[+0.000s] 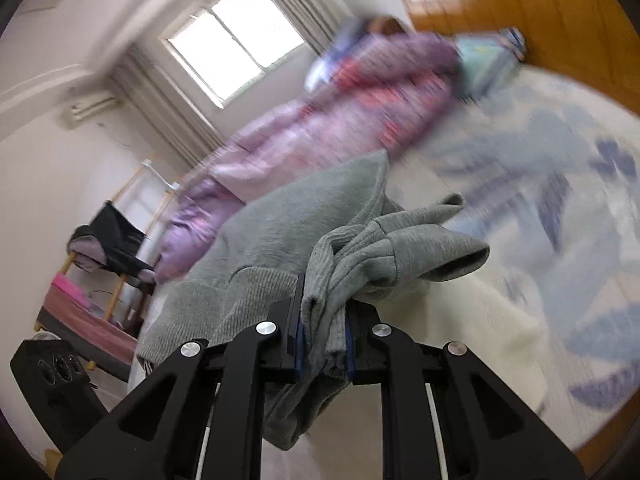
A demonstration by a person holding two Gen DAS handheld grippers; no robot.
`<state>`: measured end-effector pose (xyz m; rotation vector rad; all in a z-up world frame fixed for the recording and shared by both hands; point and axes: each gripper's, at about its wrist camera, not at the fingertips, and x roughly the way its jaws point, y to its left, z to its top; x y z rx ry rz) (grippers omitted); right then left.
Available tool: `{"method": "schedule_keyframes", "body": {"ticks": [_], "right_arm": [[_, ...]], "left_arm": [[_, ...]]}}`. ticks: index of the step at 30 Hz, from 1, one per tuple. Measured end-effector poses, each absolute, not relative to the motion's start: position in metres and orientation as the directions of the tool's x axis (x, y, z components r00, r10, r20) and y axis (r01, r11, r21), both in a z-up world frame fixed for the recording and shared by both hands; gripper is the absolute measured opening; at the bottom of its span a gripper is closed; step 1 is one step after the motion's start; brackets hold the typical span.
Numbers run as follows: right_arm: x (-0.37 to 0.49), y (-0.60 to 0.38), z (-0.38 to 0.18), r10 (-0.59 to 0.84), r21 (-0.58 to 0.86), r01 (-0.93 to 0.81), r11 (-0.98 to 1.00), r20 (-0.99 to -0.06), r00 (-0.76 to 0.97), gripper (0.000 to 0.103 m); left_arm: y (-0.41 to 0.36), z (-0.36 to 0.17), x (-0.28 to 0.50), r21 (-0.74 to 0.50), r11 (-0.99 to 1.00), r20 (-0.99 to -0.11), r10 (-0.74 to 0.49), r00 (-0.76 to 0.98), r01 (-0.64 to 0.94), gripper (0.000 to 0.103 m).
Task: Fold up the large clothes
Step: 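Lift the folded grey hoodie with both grippers and carry it toward the clothes stack, then lower the hoodie onto the folded clothes stack and open both grippers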
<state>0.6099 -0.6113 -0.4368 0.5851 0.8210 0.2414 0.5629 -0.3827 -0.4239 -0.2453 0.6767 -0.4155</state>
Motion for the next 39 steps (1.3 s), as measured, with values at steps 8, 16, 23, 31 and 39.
{"method": "schedule_keyframes", "body": {"ticks": [8,16,23,31,39], "right_arm": [[0.605,-0.626,-0.500,0.407,0.543,0.161,0.824,-0.765,0.499,0.019],[0.580,-0.615,-0.472,0.173,0.302,0.230,0.925,-0.875,0.451,0.052],[0.597,-0.562,-0.423,0.294,0.354,0.009,0.935,-0.788,0.541,0.051],[0.612,-0.539,-0.443,0.325,0.363,-0.008,0.932,-0.823,0.465,0.048],[0.650,-0.548,-0.502,0.289,0.331,0.042,0.943,-0.875,0.388,0.054]], "left_arm": [[-0.389,-0.489,0.546,-0.299,0.916,-0.698,-0.402,0.592,0.270,0.054],[-0.360,-0.491,0.549,-0.351,0.922,-0.792,-0.387,0.472,0.166,0.079],[-0.331,-0.436,0.557,-0.336,0.925,-0.723,-0.374,0.581,0.178,0.081],[-0.358,-0.415,0.650,-0.271,0.935,-0.746,-0.355,0.563,0.230,0.077],[-0.391,-0.457,0.701,-0.143,0.967,-0.814,-0.236,0.531,0.210,0.077]]}}
